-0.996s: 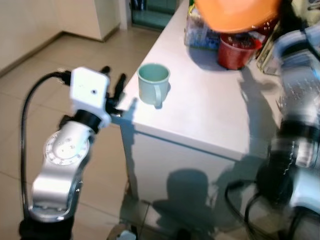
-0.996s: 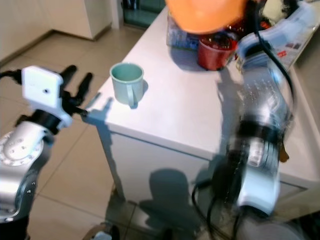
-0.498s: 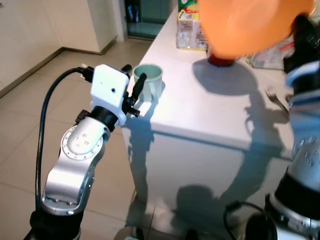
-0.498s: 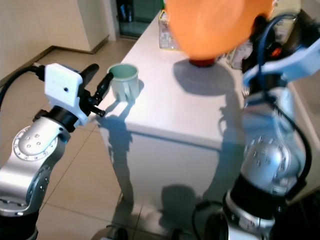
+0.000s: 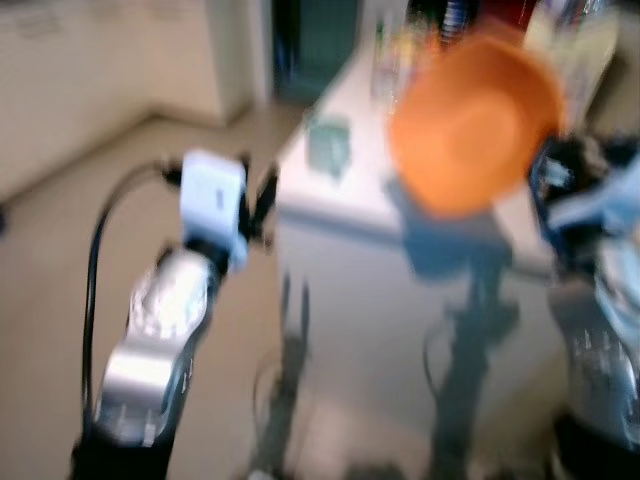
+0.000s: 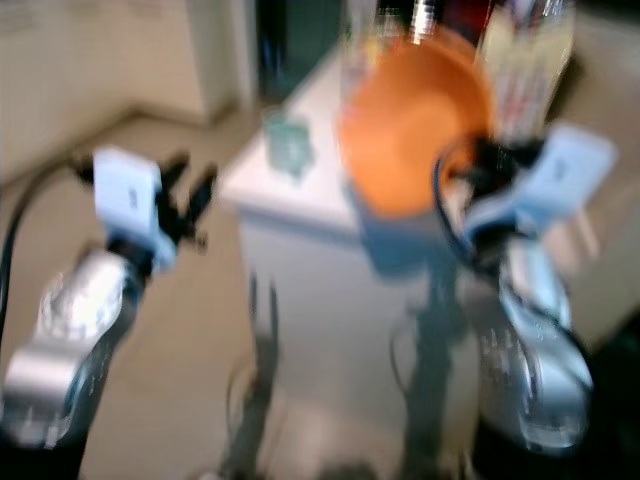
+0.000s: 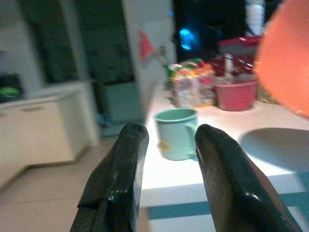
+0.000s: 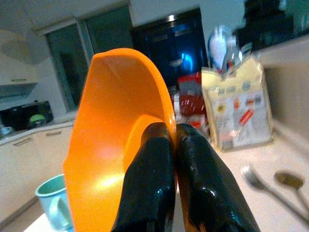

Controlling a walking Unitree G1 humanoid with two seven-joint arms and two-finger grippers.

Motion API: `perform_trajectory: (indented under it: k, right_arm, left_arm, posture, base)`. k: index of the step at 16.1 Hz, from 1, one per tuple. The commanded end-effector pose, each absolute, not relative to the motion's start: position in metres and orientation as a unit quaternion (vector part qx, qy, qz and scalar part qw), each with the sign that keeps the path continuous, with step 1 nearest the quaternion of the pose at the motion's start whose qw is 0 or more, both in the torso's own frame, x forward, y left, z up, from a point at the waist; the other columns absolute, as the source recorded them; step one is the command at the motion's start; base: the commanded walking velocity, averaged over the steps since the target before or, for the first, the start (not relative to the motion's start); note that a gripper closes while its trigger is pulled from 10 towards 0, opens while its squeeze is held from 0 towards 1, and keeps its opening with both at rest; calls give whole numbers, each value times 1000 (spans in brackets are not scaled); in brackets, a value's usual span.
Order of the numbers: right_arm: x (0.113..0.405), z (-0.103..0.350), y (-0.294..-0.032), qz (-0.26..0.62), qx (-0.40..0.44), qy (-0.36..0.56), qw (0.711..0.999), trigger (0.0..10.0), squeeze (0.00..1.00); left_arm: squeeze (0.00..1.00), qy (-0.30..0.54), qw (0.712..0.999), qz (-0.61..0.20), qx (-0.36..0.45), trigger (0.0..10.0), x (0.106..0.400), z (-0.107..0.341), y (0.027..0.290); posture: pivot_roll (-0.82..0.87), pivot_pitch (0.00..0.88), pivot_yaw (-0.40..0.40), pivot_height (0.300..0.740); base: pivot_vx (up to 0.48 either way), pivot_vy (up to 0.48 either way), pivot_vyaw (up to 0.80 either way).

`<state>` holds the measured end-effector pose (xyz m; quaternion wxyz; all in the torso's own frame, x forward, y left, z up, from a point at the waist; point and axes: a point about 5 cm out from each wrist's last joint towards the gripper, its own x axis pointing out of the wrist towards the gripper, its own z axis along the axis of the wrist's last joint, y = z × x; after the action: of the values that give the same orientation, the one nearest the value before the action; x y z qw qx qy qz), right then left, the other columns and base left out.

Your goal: Setting the table

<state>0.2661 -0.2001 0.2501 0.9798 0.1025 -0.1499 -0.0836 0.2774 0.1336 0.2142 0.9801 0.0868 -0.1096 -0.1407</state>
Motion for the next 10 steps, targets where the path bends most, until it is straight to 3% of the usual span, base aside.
perform_trajectory:
  k: [1,6,10]
  right_arm:
    - [264,248,-205,-112,80,-153,979,10000,0]
    - [266,228,-195,-99,45,-113,988,10000,0]
    - [275,208,-178,-70,92,-79,990,10000,0]
  left_arm:
    - [0,-92,982,-133,96,10000,279,206,135]
    - [0,-82,983,-124,105,10000,285,197,135]
    - [0,-75,986,-114,97,10000,296,192,131]
  posture:
    - [34,0,-16,740]
    - [10,6,0,740]
    - [28,6,-13,740]
  base:
    - [0,0,0]
    - [0,-402,0]
    - [0,-442,0]
